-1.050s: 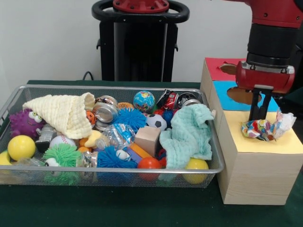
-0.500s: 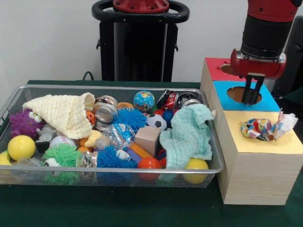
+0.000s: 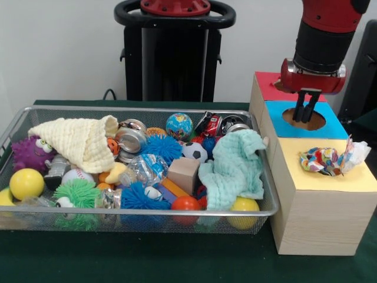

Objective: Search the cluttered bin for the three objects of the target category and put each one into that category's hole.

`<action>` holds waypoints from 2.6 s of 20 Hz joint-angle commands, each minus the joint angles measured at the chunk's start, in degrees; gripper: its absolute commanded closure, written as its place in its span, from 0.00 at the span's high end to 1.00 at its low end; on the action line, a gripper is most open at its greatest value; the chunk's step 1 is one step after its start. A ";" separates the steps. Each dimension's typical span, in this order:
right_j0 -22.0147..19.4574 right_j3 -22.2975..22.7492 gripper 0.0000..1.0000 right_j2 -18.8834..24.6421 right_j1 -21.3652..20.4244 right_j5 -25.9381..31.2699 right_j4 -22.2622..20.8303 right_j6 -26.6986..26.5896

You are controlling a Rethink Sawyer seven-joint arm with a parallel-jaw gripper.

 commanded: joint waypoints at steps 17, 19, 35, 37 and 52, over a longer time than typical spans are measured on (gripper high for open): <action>1.02 -8.09 0.00 -0.66 -6.50 12.34 -3.34 9.03; 0.55 -8.07 0.00 -0.71 -5.70 9.62 -3.18 9.58; 0.57 -11.42 0.00 -2.97 -1.44 -1.91 -2.23 12.94; 0.80 -12.01 0.00 -3.28 -0.90 -2.68 -1.98 13.32; 2.11 -12.92 0.00 -4.98 2.24 -6.84 -0.81 14.55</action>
